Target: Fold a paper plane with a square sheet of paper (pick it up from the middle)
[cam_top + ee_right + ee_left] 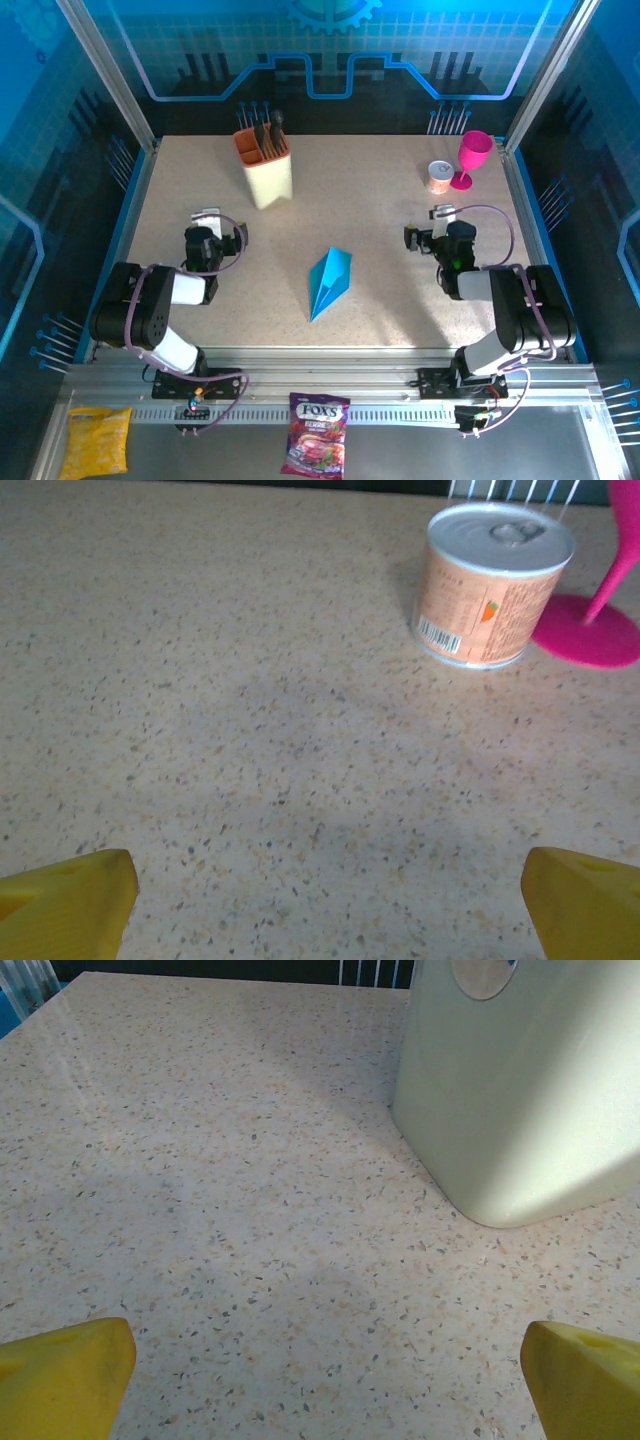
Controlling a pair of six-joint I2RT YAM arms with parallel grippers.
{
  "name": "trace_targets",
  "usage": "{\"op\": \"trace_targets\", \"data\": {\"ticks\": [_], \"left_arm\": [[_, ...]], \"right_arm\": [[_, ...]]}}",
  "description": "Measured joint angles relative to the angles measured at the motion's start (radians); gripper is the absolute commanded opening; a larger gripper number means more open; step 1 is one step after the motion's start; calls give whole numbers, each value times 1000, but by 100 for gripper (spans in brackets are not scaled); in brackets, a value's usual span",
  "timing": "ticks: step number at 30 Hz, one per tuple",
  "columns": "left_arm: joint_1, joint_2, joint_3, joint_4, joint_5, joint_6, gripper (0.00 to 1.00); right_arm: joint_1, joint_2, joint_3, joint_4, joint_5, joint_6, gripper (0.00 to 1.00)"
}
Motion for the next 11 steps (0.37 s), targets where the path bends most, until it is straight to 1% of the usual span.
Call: {"op": "trace_targets", "data": {"ticks": [5,11], "left_arm": [[0,0,0,0,12,0,100],[0,0,0,6,12,1,100]], "right_arm": [[19,0,-4,46,64,-15,99],[17,0,-4,51,63,-18,99]]}}
